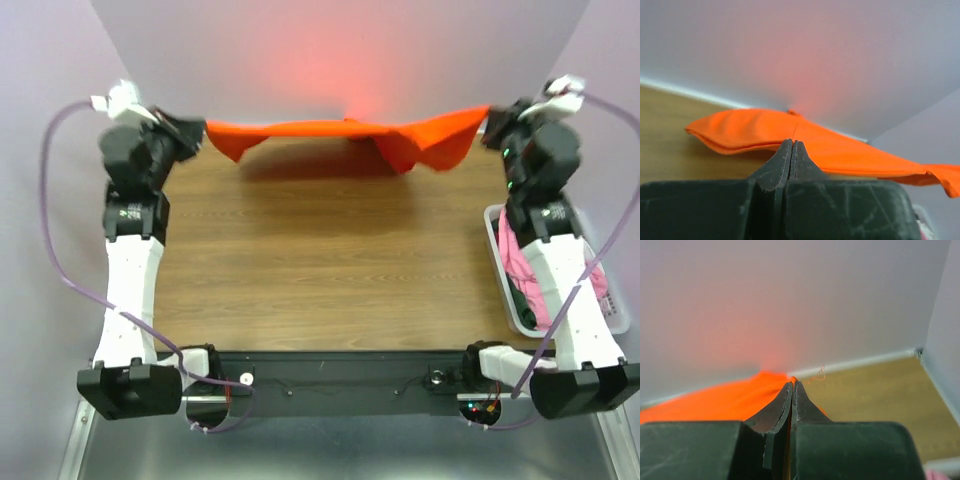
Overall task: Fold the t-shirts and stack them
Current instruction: Flatten the tshirt out
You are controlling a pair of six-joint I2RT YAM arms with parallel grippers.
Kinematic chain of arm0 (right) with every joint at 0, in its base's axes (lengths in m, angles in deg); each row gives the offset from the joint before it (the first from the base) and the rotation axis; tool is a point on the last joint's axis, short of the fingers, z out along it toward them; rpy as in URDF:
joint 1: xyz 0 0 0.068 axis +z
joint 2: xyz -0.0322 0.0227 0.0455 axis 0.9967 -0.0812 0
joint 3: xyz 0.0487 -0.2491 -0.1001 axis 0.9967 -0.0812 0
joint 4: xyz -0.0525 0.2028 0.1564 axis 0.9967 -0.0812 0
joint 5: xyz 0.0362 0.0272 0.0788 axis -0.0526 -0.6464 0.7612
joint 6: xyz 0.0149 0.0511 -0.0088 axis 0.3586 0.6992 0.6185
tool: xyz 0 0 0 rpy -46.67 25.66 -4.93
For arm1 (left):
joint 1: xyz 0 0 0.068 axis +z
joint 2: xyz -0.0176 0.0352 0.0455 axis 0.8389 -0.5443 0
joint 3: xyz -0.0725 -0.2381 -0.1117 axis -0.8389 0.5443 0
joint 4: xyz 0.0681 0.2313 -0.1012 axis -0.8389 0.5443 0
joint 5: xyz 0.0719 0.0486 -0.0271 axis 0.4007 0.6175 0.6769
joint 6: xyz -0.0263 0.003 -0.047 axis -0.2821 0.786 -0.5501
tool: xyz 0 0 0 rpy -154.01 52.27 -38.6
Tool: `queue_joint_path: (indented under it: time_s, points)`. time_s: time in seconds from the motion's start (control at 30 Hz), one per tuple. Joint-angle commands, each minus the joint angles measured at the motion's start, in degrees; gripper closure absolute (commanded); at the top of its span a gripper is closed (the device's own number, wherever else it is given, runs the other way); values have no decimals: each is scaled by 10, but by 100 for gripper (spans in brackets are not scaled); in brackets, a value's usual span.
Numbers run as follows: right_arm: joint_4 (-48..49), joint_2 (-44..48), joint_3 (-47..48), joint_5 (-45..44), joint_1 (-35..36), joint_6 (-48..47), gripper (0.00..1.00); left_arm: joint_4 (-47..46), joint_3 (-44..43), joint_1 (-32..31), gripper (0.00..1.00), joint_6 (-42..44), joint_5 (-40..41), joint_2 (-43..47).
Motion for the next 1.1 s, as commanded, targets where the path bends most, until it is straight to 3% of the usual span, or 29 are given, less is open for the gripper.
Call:
queue_joint_path:
  time_s: [0.0,0.1,0.27,0.5,0.77,1.07]
  points:
    - [3,69,-203,13,-3,33,99,-48,199,6,100,-16,35,30]
    - [-27,143,-312,30,-3,74,99,-54,311,5,100,-31,49,77]
    - [-121,215,-392,37,-3,127,99,-34,417,4,100,-43,44,136]
    - [-300,274,-426,9,-3,212,99,55,444,5,100,-14,81,188]
    - [-328,243,-468,60,-3,250,98,116,463,5,100,-17,91,176]
    - [-316,150,-403,3,-4,208,98,147,478,6,100,-41,122,224]
